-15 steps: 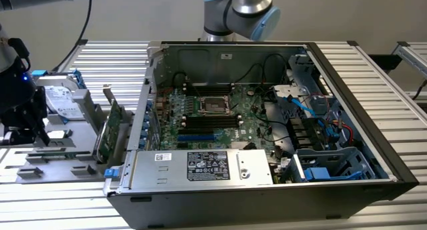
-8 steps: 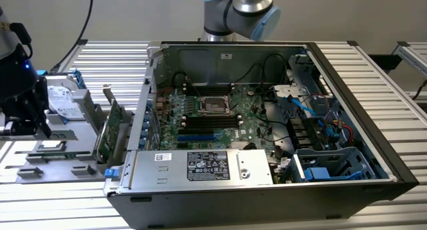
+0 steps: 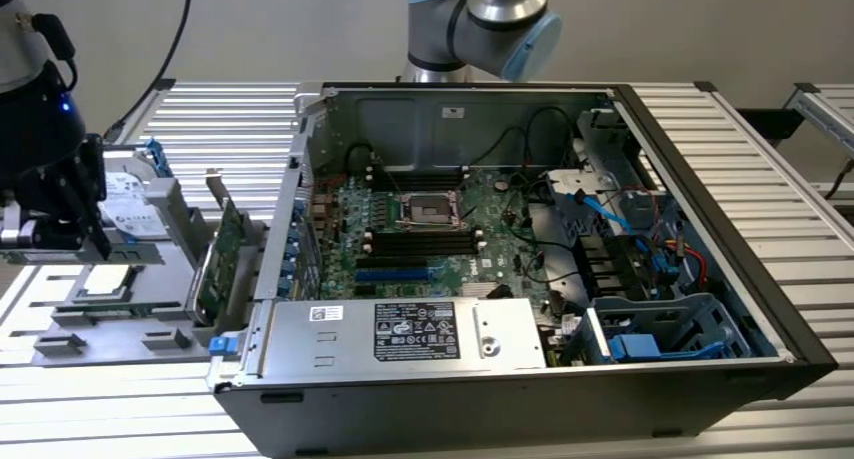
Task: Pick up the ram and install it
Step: 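Pick up the ram and move it above insertion slot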
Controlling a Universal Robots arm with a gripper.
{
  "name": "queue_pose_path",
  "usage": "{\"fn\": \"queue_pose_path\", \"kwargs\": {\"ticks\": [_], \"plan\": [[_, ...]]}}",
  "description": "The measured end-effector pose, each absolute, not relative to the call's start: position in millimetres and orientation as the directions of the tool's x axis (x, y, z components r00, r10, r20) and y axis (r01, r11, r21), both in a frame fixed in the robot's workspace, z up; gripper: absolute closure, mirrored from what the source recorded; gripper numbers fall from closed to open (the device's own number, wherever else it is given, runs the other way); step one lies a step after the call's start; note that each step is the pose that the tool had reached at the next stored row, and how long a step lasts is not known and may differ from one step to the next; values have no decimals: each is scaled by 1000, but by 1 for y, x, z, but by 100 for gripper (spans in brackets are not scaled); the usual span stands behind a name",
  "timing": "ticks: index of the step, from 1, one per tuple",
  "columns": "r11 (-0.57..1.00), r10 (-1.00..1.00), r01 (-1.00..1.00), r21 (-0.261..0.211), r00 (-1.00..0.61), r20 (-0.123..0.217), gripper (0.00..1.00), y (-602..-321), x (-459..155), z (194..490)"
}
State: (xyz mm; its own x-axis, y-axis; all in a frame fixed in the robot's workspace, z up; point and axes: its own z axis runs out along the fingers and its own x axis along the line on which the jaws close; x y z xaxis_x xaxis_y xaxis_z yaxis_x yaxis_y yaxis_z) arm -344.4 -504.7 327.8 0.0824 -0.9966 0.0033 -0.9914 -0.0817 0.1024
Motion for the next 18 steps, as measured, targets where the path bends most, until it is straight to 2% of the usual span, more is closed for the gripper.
{"fn": "queue_pose_path", "kwargs": {"ticks": [18], "plan": [[-82,-997,-991,102,83,3,86,-480,-315,351]]}}
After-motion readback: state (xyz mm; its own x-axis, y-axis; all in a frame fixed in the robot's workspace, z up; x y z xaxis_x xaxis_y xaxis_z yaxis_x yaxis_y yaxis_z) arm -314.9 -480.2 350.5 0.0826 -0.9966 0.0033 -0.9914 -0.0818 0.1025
